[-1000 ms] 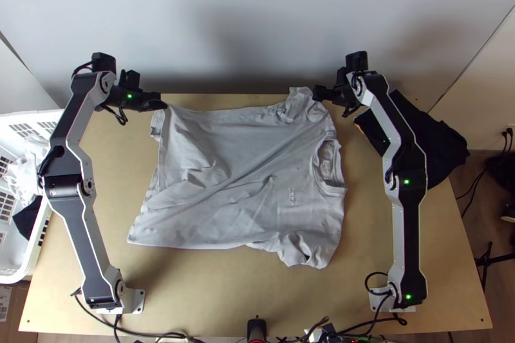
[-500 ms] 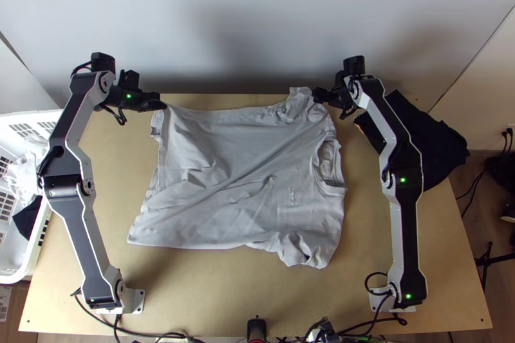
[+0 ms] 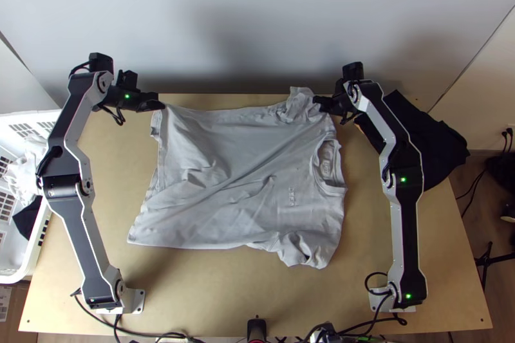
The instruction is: Fold the t-shirt
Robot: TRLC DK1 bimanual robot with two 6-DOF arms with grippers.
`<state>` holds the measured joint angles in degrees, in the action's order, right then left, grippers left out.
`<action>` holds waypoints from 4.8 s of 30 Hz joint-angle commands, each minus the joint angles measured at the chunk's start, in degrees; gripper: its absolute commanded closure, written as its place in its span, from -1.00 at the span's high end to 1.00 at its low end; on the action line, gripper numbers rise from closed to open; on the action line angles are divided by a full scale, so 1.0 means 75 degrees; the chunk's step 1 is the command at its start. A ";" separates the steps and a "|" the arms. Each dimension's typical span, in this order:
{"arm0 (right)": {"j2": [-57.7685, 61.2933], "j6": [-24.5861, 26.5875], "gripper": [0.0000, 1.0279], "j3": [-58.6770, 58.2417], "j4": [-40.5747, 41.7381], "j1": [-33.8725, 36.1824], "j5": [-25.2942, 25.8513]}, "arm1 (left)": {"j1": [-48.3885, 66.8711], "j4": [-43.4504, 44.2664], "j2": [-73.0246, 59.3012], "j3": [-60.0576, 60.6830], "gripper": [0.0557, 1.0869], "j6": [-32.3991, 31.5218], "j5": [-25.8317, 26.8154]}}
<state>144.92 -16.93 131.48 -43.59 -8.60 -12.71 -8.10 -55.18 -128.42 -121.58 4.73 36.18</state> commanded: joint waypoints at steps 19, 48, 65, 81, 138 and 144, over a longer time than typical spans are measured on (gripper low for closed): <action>-0.2530 0.0124 -0.95 -0.2074 0.1078 -0.0037 0.0347 | -0.0221 0.0009 0.0107 -0.0313 -0.94 0.0025 0.0168; -0.4780 0.0406 -0.95 -0.4710 0.1594 -0.0248 0.0523 | -0.0690 -0.0905 0.0412 -0.0571 -0.94 0.0564 0.0554; -0.6608 0.1366 -0.95 -0.6152 0.0035 0.0057 0.0488 | -0.0643 -0.2627 0.1361 0.0730 -0.94 0.2521 0.0707; -0.7335 0.1753 -0.95 -0.7253 -0.0422 -0.0388 -0.0227 | -0.0502 -0.3307 0.1642 0.1925 -0.94 0.4057 0.0742; -0.6421 0.2527 0.91 -0.9492 -0.0398 -0.0740 0.0546 | -0.0514 -0.1866 0.1150 0.4222 -0.13 0.5357 -0.1086; -0.7229 0.2281 0.91 -0.8378 -0.1207 -0.0775 0.0523 | -0.0409 -0.1655 0.1314 0.4609 -0.61 0.5521 -0.1274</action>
<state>95.74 1.93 61.82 -48.99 -14.17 -8.16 -11.73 -69.87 -119.50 -89.30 45.54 27.31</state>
